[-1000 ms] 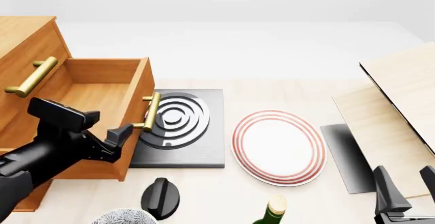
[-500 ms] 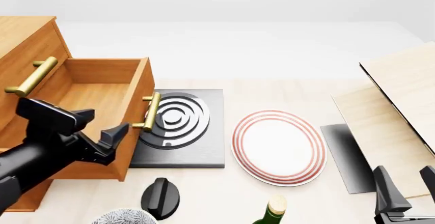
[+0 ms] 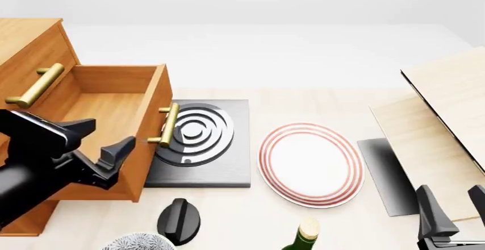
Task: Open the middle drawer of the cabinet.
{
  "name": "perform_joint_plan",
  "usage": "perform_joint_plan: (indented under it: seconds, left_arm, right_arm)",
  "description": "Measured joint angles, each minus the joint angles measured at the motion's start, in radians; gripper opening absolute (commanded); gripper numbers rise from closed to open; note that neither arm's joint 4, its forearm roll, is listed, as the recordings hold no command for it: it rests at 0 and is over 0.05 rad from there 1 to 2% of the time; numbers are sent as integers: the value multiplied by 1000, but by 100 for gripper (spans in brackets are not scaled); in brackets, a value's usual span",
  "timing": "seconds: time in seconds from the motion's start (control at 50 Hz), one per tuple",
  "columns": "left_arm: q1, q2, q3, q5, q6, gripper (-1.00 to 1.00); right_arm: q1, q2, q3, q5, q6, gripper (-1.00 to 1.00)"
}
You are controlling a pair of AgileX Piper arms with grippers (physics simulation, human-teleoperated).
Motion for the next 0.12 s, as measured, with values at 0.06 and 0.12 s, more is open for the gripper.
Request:
perform_joint_plan:
  seconds: [0.06, 0.12]
  left_arm:
    - [-1, -9, -1, 6, 3, 100]
    - [-2, -18, -3, 11, 5, 100]
  right_arm:
    - [0, 0, 0, 0, 0, 100]
    - [0, 0, 0, 0, 0, 100]
